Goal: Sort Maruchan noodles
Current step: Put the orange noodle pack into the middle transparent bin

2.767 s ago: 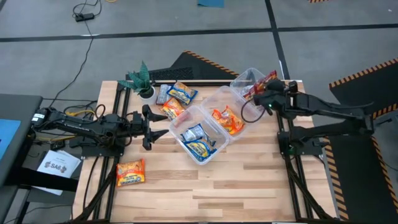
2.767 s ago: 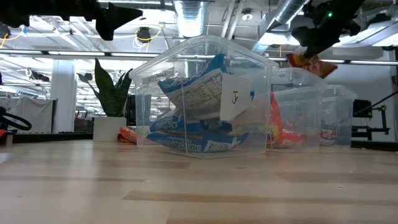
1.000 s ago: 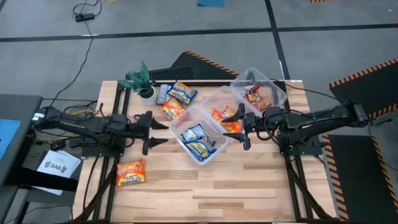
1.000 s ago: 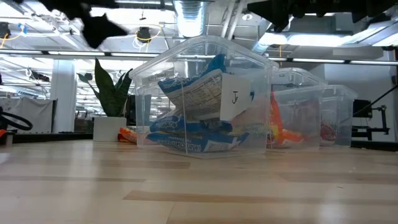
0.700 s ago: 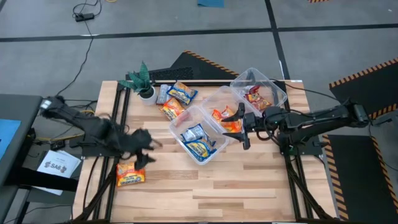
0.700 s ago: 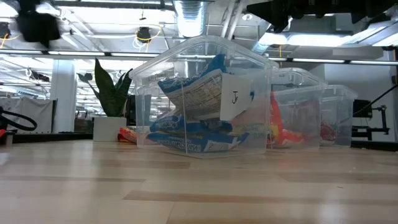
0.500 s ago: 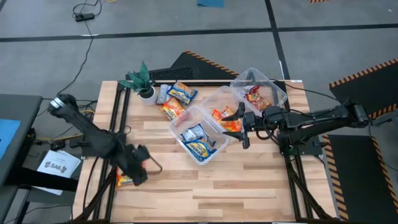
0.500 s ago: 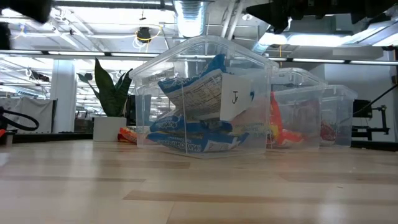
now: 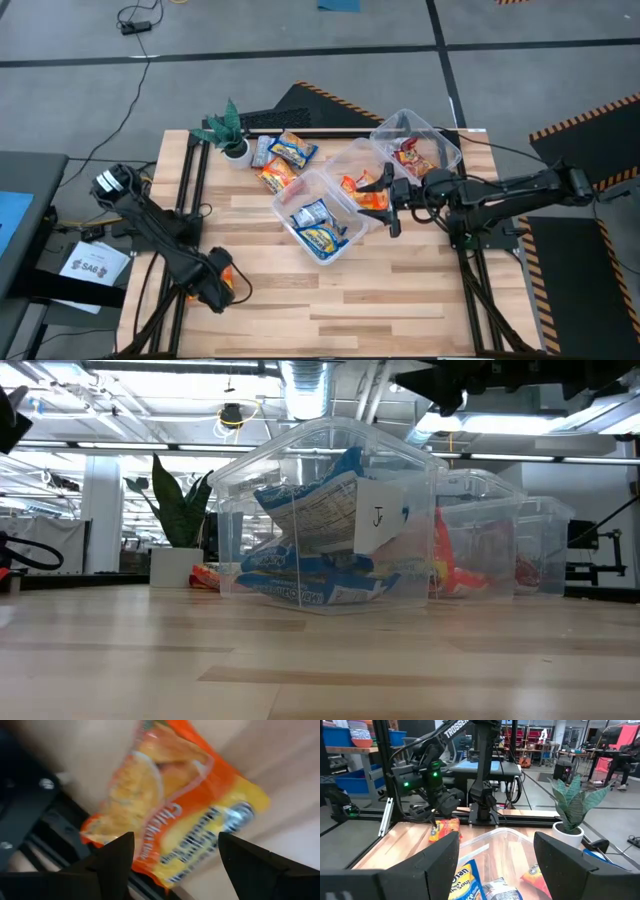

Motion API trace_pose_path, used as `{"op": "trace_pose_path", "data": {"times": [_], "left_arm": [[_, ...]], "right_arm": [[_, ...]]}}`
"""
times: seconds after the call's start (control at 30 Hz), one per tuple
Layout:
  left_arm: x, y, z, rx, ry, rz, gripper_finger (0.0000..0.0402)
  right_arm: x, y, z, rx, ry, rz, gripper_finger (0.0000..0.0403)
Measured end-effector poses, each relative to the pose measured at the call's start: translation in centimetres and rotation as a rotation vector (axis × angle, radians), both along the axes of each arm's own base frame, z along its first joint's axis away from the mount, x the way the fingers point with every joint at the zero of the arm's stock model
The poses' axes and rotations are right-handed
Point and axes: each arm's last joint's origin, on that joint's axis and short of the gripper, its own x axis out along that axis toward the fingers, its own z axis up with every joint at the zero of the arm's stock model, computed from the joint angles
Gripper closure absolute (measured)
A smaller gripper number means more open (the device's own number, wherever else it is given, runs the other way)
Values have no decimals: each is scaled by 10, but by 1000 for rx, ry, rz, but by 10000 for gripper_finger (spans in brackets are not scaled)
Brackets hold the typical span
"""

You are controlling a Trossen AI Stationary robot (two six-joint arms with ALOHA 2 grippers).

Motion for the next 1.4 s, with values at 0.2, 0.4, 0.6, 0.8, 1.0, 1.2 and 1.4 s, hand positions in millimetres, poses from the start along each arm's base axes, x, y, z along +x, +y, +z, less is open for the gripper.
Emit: {"op": "trace_pose_path", "data": {"times": [0.2, 0.4, 0.6, 0.8, 1.0, 1.2, 1.4], "left_arm": [[2, 2, -2, 42, -9, 44, 127], [1, 3, -6, 57, -26, 54, 127], [-6, 9, -26, 23, 8, 145, 127], [-6, 9, -26, 19, 7, 164, 146], [-3, 9, -24, -12, 41, 189, 299], [11, 9, -11, -25, 3, 127, 388], [32, 6, 25, -70, -75, 26, 399]], "right_arm": [[0, -1, 0, 0, 0, -6, 123], [0, -1, 0, 0, 3, -6, 123], [0, -1, 0, 0, 3, -6, 123], [0, -1, 0, 0, 3, -6, 123], [0, -1, 0, 0, 3, -6, 123], [0, -1, 0, 0, 3, -6, 123], [0, -1, 0, 0, 2, -6, 123]]}}
